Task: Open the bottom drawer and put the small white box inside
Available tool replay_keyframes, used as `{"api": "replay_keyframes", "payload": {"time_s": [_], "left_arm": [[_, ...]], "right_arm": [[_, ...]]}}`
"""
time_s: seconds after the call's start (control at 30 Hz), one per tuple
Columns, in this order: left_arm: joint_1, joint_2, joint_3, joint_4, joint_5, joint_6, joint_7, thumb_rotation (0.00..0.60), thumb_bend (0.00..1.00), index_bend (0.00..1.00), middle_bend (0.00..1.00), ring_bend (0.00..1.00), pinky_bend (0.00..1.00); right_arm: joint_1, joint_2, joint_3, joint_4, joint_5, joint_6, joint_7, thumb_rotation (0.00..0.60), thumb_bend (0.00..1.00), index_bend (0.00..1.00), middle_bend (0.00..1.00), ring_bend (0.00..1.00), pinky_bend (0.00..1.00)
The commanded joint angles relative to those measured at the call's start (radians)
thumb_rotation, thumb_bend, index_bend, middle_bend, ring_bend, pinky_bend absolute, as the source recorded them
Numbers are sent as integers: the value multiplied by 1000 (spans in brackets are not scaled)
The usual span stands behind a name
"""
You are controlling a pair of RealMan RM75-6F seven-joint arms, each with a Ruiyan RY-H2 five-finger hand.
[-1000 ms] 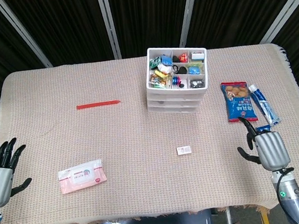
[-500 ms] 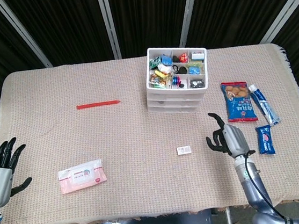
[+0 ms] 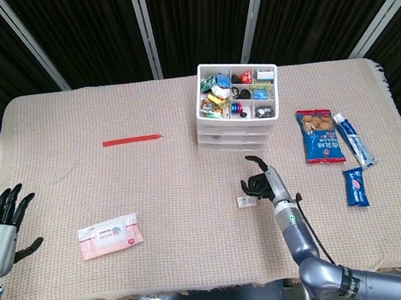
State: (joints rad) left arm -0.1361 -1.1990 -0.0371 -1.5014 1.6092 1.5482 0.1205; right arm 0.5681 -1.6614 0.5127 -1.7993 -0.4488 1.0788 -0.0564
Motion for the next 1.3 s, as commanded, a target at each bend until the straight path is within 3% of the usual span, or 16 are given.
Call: {"api": "replay_keyframes", "payload": {"time_s": [0.03,0.43,0.63,1.0,1.3], "left_arm": [[-1,1,0,1,1,0,-3,600,113,136,0,0,0],[-3,2,-2,4,-1,0,-13,600,113,136,0,0,0],[-4,3,-3,3,-7,-5,-19,600,113,136,0,0,0],[-6,8,-4,-3,-12,-11,-27,600,112,136,0,0,0],[-7,12,-4,-9,-20,-19,-35,600,113,136,0,0,0]], "right_arm": [[39,-50,37,46,59,-12,32,600,384,166,833,831,744],[102,-180,123,176,84,-21,157,600,400,214,833,831,744],[131,-224,136,240,73,-20,177,600,401,221,833,831,744],[163,-262,170,336,95,-65,206,600,431,231,834,831,744],[193,-278,192,389,119,-100,211,600,441,178,833,831,744]]}}
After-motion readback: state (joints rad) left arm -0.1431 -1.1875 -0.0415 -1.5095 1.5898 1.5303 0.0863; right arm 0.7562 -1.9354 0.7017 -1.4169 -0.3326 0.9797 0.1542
